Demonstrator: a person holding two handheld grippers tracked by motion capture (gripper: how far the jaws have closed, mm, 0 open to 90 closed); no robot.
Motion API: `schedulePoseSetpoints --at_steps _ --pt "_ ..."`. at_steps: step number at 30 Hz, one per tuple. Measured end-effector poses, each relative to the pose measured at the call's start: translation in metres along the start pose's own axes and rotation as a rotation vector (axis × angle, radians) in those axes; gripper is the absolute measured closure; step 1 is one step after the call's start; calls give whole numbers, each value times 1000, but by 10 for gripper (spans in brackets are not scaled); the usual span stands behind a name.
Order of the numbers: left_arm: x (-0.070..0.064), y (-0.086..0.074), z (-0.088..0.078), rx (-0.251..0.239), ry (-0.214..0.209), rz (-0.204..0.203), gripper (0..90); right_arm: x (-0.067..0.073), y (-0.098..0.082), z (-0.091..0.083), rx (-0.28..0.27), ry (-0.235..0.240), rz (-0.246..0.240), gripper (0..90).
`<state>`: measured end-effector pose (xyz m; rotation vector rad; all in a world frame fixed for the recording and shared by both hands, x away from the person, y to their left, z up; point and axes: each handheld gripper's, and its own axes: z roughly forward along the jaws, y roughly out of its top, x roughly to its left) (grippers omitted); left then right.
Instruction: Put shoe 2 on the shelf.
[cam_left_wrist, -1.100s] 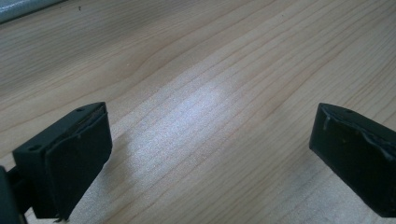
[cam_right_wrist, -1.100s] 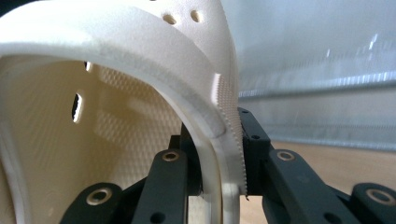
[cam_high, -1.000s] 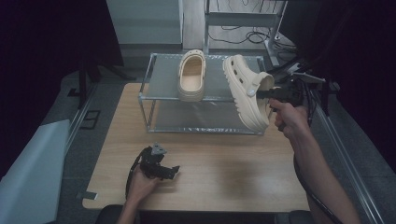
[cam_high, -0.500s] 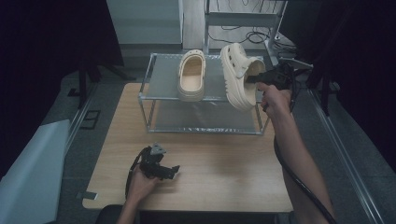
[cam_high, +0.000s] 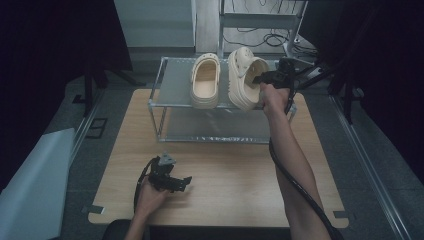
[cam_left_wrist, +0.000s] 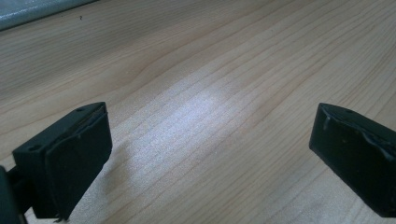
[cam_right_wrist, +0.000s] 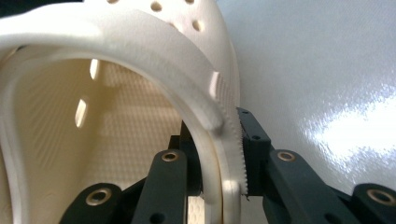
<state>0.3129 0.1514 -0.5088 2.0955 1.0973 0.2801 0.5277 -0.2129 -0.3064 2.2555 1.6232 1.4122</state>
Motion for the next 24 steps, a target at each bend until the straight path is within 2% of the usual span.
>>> schedulePoseSetpoints --at_steps 3,4,5,7,8,11,15,17,24 --pt "0 0 0 1 0 0 0 3 0 3 -28 -19 -7 740" --pt "0 0 1 0 -2 1 0 5 0 5 -36 -17 3 690" --pt "-1 0 1 1 -2 0 0 5 0 5 -36 -17 3 690" --pt "-1 0 1 4 -4 4 0 8 -1 8 -45 -2 15 621" --pt "-1 0 1 5 -4 5 0 11 -2 10 -44 -12 17 569" --pt "-1 0 1 3 -4 4 0 20 -6 16 -43 -39 9 519" --pt "0 0 1 2 -4 1 0 29 -9 21 -69 -94 -10 505" --pt "0 0 1 2 -3 0 0 31 -9 24 -73 -101 -5 492" --pt "0 0 0 2 -6 0 0 42 -12 33 -90 -138 -62 478"
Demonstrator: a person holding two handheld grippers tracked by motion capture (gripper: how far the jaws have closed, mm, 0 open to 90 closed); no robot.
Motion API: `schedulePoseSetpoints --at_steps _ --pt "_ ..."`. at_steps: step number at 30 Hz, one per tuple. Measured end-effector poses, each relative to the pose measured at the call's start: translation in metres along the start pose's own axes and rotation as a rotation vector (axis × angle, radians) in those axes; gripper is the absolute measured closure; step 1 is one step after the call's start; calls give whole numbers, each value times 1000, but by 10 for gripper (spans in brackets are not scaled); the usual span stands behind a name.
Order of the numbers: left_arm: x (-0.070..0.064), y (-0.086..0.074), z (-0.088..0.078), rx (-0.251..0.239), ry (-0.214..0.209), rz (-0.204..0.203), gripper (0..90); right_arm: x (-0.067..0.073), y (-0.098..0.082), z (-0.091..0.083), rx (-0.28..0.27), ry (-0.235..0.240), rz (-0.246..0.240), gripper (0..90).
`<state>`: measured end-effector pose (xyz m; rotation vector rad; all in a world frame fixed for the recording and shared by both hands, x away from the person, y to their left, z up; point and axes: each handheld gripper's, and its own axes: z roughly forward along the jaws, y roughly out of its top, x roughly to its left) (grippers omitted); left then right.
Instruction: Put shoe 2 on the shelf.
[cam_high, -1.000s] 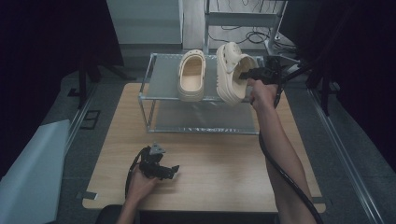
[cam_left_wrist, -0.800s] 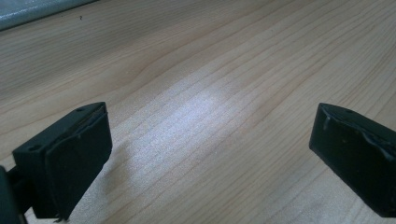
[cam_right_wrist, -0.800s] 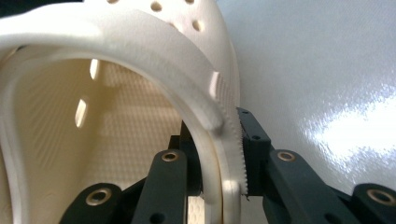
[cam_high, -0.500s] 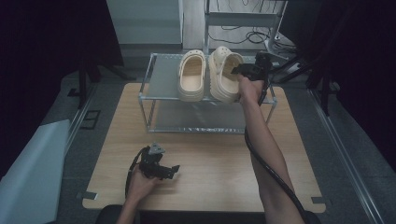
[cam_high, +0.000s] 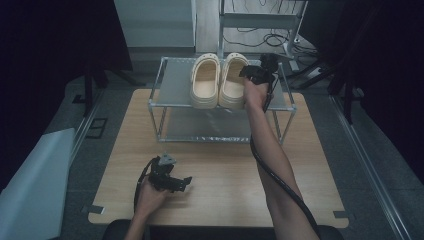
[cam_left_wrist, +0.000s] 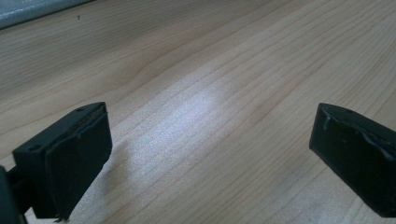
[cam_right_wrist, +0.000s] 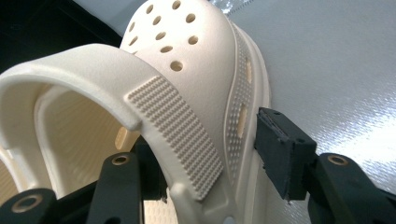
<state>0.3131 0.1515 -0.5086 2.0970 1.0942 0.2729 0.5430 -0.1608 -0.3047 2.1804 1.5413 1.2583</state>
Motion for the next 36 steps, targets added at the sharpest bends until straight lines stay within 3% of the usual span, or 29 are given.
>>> schedulePoseSetpoints --at_steps 6,11,15,19,26,36 --pt "0 0 0 0 -3 -1 0 1 2 4 11 10 -59 464" --pt "0 0 0 -2 0 -3 0 -8 5 5 45 75 -67 360" --pt "1 0 0 -2 0 -5 0 -16 3 7 86 165 -50 246" --pt "0 -1 0 -4 -2 -6 0 -20 3 5 106 217 -88 213" --pt "0 -1 1 -1 -8 -5 0 -22 2 -4 126 267 -164 225" --pt "0 -2 2 -1 -10 -6 0 -29 1 -15 121 306 -206 225"
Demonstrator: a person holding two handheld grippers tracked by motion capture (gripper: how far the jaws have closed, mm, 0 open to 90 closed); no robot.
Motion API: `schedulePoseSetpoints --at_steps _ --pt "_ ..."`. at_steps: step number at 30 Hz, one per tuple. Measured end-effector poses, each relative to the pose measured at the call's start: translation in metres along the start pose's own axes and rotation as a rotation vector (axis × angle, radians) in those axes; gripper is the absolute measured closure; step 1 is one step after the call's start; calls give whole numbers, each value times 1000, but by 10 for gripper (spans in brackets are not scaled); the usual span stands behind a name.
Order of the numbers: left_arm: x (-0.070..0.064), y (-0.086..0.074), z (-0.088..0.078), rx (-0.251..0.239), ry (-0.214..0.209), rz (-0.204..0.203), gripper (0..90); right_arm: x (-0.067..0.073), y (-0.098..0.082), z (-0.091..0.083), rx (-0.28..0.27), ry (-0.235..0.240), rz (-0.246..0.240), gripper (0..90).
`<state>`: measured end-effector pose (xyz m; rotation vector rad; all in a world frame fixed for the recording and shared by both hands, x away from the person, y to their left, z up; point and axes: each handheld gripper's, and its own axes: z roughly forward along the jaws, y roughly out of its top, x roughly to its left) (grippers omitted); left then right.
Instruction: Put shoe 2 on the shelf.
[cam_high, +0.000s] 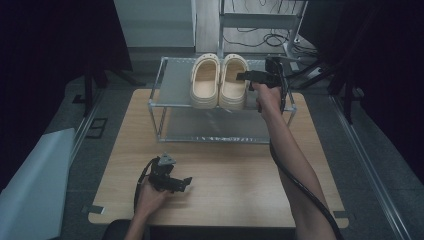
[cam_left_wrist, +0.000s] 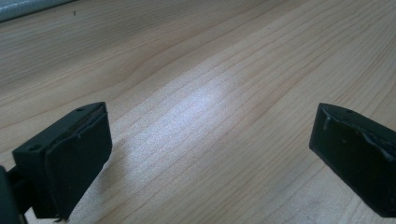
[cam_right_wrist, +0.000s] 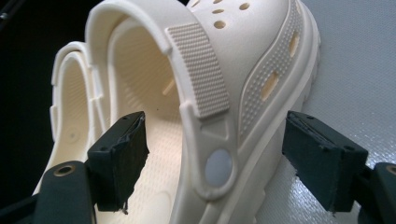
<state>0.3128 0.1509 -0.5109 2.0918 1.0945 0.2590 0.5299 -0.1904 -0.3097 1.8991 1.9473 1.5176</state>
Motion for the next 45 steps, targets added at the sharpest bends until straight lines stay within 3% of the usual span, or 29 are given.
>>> schedulePoseSetpoints --at_steps 11,29,45 --pt "-1 0 1 7 -6 5 0 -6 -7 -18 14 69 -21 211" --pt "-2 0 2 9 -3 10 0 -20 -22 -35 48 117 -20 183" --pt "-2 0 2 10 -8 10 0 -23 -34 -54 64 164 -38 161"
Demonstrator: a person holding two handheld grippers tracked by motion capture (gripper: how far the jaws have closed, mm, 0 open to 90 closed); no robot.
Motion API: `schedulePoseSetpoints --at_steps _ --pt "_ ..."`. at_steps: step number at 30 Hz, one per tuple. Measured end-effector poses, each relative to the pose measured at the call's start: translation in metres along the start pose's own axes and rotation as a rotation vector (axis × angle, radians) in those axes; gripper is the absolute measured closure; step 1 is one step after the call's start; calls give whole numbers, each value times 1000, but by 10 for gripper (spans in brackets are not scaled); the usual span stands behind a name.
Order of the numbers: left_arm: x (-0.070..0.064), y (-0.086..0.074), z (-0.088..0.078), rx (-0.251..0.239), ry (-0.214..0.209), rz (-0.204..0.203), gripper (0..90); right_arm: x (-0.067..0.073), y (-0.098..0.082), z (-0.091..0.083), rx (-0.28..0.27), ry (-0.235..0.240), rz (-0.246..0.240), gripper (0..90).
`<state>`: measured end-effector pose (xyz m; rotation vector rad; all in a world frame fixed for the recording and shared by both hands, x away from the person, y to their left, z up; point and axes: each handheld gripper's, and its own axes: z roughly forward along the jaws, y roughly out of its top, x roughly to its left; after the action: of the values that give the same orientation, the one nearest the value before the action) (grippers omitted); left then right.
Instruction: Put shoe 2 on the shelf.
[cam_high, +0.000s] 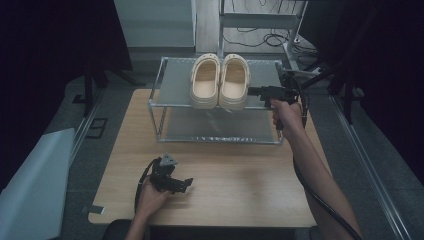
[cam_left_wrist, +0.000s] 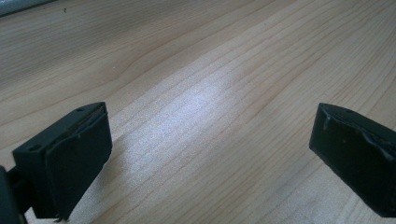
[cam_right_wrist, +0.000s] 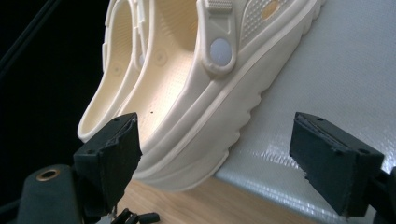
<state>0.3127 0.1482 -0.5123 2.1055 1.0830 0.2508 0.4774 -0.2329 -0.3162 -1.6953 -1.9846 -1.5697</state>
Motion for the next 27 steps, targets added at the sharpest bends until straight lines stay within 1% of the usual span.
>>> schedulePoseSetpoints --at_steps 9,13,21,27 --pt "0 0 1 -1 0 -2 0 -1 -9 -13 12 44 -8 138" --pt "0 0 0 2 0 -2 0 -3 -13 -18 25 52 -13 132" --pt "-1 0 1 3 -1 1 0 -6 -24 -25 44 49 -26 97" --pt "-1 0 0 4 -3 3 0 -8 -34 -29 55 49 -39 91"
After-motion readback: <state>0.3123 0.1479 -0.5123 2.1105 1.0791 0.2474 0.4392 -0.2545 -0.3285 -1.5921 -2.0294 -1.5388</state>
